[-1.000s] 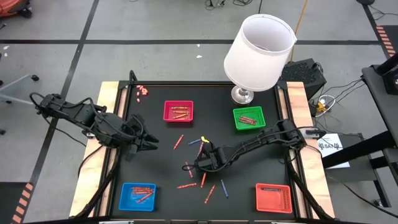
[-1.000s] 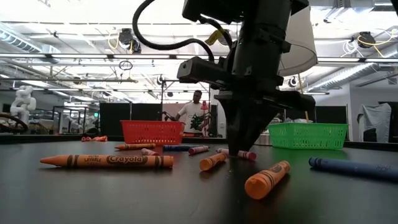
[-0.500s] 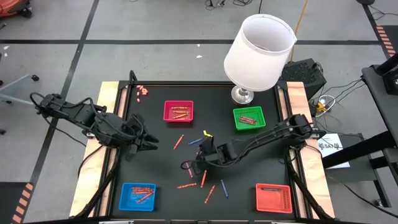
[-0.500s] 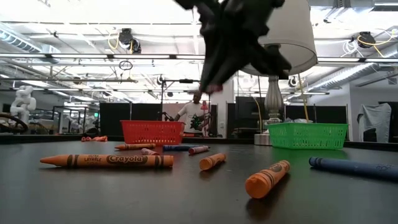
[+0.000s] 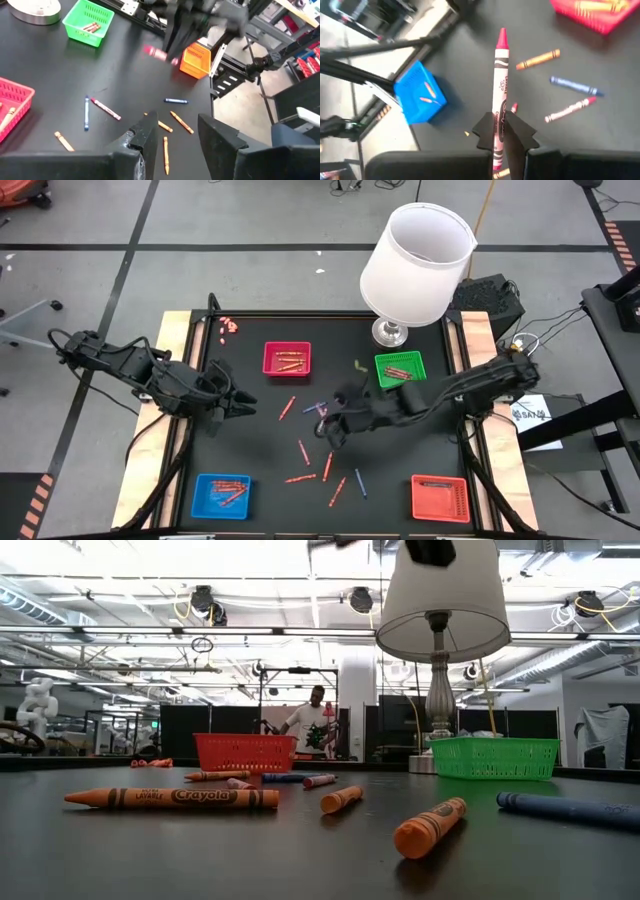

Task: Sort crayons
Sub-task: Put the red crayon into the green basket

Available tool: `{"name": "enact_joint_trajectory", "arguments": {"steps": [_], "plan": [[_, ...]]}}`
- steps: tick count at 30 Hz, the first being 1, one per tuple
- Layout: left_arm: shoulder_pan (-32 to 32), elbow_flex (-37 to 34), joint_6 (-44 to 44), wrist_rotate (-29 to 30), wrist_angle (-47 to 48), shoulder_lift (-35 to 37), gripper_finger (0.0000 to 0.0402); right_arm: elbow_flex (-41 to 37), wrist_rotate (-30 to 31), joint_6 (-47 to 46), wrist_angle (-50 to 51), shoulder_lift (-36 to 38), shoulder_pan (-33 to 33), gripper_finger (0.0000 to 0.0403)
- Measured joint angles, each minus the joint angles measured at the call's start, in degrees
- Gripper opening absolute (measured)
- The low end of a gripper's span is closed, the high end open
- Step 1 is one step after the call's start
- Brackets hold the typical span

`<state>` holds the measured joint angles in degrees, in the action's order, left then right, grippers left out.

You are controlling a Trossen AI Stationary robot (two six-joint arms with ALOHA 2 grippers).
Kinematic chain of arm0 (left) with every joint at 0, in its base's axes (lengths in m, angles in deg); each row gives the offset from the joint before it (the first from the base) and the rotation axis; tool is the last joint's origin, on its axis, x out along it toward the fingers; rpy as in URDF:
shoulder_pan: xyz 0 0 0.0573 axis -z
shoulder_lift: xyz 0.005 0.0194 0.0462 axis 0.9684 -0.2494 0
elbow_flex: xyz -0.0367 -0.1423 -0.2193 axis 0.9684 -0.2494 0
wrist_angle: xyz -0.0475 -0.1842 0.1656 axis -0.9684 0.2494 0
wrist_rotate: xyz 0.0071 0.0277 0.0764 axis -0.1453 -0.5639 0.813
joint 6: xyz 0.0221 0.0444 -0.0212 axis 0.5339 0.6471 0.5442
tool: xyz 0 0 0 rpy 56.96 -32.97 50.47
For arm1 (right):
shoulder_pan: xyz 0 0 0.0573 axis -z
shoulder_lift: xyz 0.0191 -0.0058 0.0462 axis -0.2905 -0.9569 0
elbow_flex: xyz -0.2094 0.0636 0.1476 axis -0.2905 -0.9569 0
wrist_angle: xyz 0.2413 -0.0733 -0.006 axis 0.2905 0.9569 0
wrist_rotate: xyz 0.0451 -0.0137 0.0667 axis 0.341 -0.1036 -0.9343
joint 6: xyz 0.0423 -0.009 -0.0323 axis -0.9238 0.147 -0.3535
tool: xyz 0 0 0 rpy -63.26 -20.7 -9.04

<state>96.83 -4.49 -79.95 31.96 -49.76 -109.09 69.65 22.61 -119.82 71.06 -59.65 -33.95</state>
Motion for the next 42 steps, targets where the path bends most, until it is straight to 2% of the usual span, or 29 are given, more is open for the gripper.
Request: {"name": "enact_joint_trajectory", "arguments": {"steps": [7, 17, 24, 29, 32, 42], "plan": [[0.02, -0.01, 0.01, 2.41, -0.7, 0.0, 0.0139, 0.0, 4.49, 7.39, 0.04, 8.87, 0.26, 0.0008], [0.0, -0.03, 0.11, 10.02, -10.76, 0.0, 0.0139, 0.0, 4.21, 21.71, -0.56, 20.93, 0.37, 0.0008], [0.0, -0.03, 0.11, 10.46, -12.43, 0.0, 0.0139, 0.02, 4.17, 28.27, -0.54, 27.63, 0.11, 0.0008], [0.0, -0.03, -0.43, 10.49, -12.43, 0.0, 0.0139, 0.02, 3.81, 32.17, -0.47, 30.23, 0.11, 0.0008], [0.0, -0.03, -4.02, 11.03, -12.45, -0.26, 0.0139, 0.02, 2.4, 33.66, -0.52, 31.12, 0.11, 0.0008], [-0.02, -0.01, -5.05, 11.7, -12.45, -0.68, 0.0139, 0.02, -0.53, 38.21, -0.54, 31.37, 0.09, 0.0008]]}}
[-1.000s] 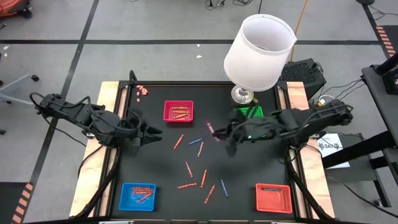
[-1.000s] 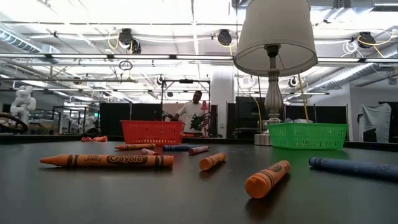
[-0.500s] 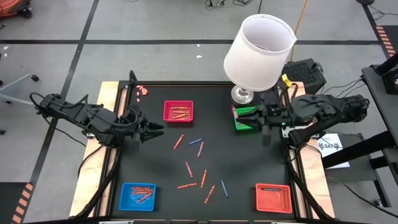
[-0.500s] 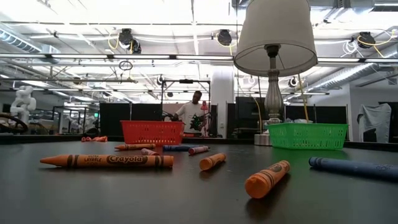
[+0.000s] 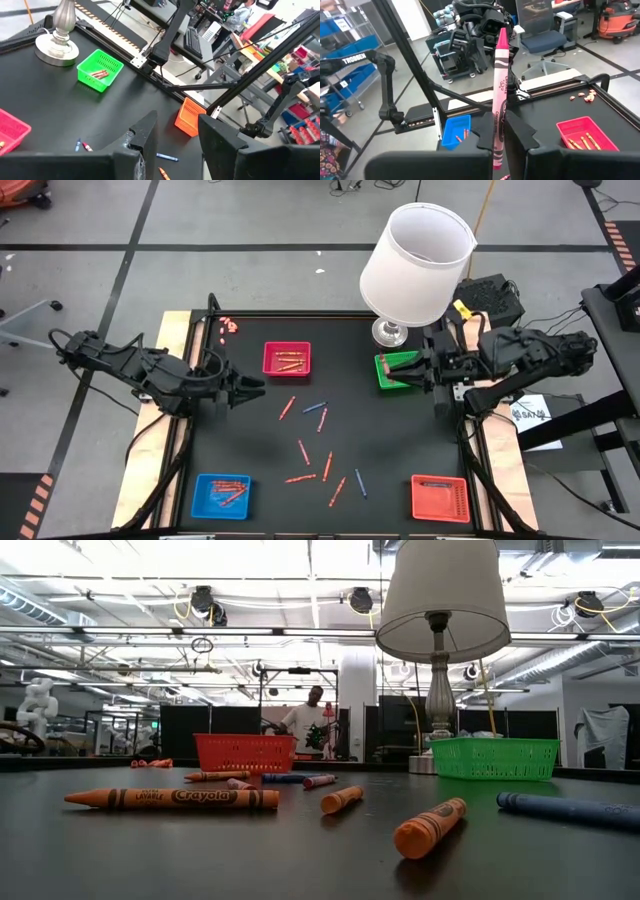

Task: Sort crayons
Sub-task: Put the red crayon into the green basket

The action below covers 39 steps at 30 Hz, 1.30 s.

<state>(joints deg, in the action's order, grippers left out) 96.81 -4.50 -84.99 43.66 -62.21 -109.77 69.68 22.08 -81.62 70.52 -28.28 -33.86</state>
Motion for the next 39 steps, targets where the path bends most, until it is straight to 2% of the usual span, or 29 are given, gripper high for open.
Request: {"name": "enact_joint_trajectory", "arguments": {"steps": [4, 9, 15, 26, 39], "plan": [[-0.02, -0.02, -0.74, 0.02, 0.13, -0.04, 0.0139, 0.0, -0.02, 1.4, 0.02, -0.09, 0.0, 0.0008], [-0.51, -0.02, 2.54, 1.82, 0.13, -0.04, 0.0139, 0.0, -0.02, 2.32, -0.07, -0.05, 0.0, 0.0008], [-1.05, -0.02, 3.24, 2.1, 0.13, -0.04, 0.0139, 0.0, -0.02, 2.91, -3.73, -0.07, 0.0, 0.0008], [-1.05, -0.01, 12.09, 2.71, 0.13, -0.04, 0.0139, 0.0, 0.07, 14.13, -3.44, -0.11, 0.0, 0.0009], [-1.05, 0.0, 17.77, 1.27, 0.42, -0.04, 0.0139, 0.0, 0.15, 19.19, -3.45, -0.11, 0.0, 0.0009]]}}
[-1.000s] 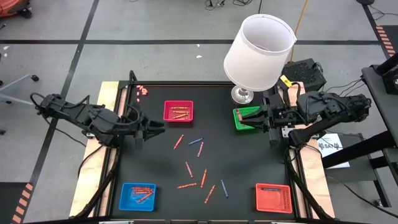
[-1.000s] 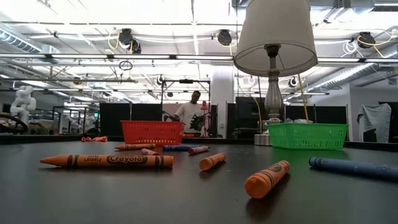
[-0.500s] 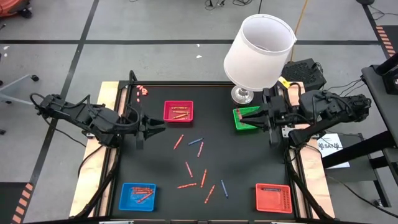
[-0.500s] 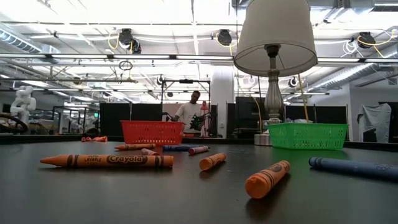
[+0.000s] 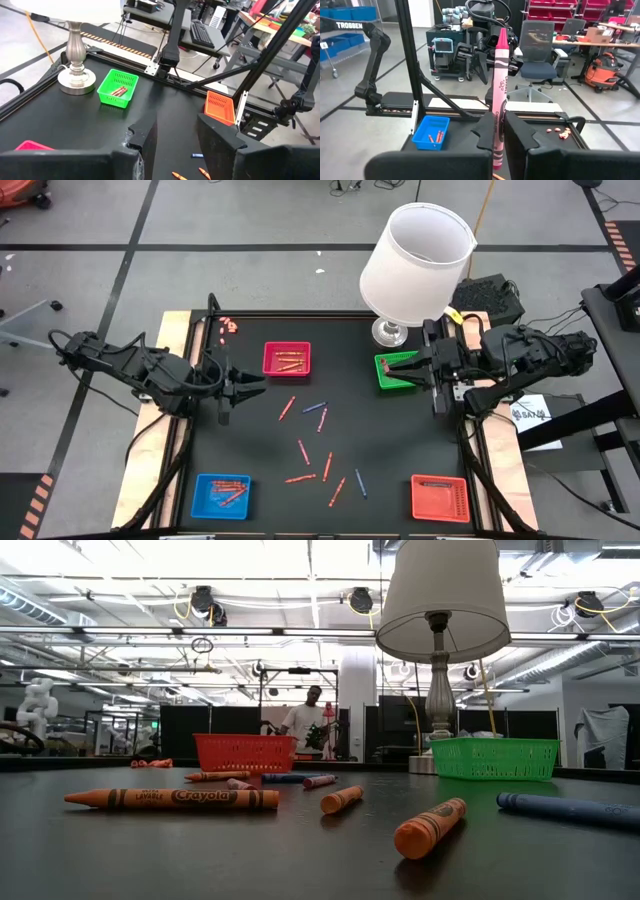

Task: Sort crayons
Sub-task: Put the red crayon into the green basket

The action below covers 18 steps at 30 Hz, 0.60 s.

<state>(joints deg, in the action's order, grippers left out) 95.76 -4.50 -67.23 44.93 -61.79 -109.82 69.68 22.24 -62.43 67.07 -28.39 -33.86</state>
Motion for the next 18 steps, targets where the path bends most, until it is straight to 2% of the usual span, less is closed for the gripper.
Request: {"name": "enact_joint_trajectory", "arguments": {"steps": [5, 10, 18], "plan": [[0.0, 0.0, 0.02, 0.0, 0.15, 0.0, 0.0139, 0.0, 0.0, 2.76, 0.0, 0.0, 0.0, 0.0009], [0.0, 0.0, 0.13, 0.02, 0.15, 0.0, 0.0139, 0.0, 0.02, 10.1, 0.0, 0.0, 0.0, 0.0009], [0.0, 0.0, 4.11, 0.2, 0.13, 0.0, 0.0139, 0.0, 0.02, 17.88, 0.04, 0.0, 0.0, 0.0009]]}}
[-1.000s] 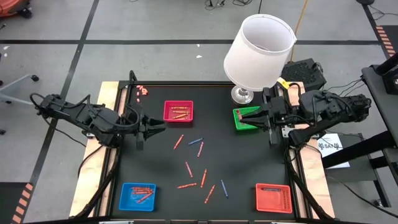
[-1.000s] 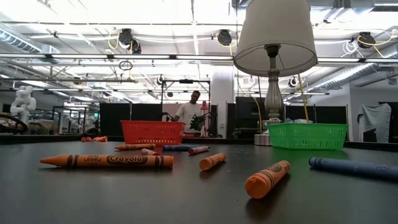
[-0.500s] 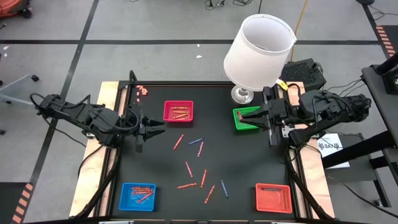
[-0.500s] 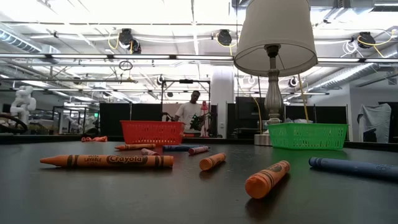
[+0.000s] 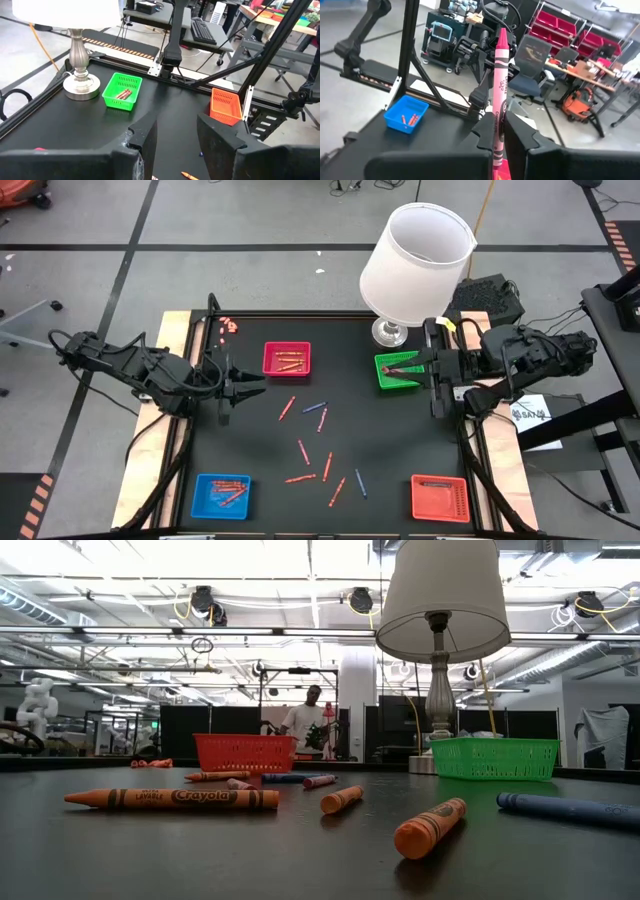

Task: Sort crayons
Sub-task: Put the red crayon into the green basket

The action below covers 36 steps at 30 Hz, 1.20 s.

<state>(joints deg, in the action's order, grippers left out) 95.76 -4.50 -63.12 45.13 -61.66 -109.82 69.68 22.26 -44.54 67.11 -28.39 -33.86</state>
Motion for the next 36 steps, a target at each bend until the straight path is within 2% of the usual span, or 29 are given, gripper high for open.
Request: {"name": "enact_joint_trajectory", "arguments": {"steps": [7, 19, 26, 36], "plan": [[0.0, 0.0, 0.25, 2.2, -0.02, 0.0, 0.0139, 0.0, 0.0, 4.83, 0.18, 0.0, 0.0, 0.0009], [0.0, 0.0, -0.02, 3.23, -0.04, 0.0, 0.0139, 0.0, 0.15, 3.99, 0.44, 0.0, 0.02, 0.0009], [0.0, 0.02, -0.04, 3.22, -0.04, 0.0, 0.0139, 0.0, 0.07, -3.45, 0.42, 0.0, 0.02, 0.0009], [0.0, 0.02, -0.09, 3.23, -0.03, 0.0, 0.0139, 0.0, 0.02, -23.52, 0.4, 0.0, 0.02, 0.0009]]}}
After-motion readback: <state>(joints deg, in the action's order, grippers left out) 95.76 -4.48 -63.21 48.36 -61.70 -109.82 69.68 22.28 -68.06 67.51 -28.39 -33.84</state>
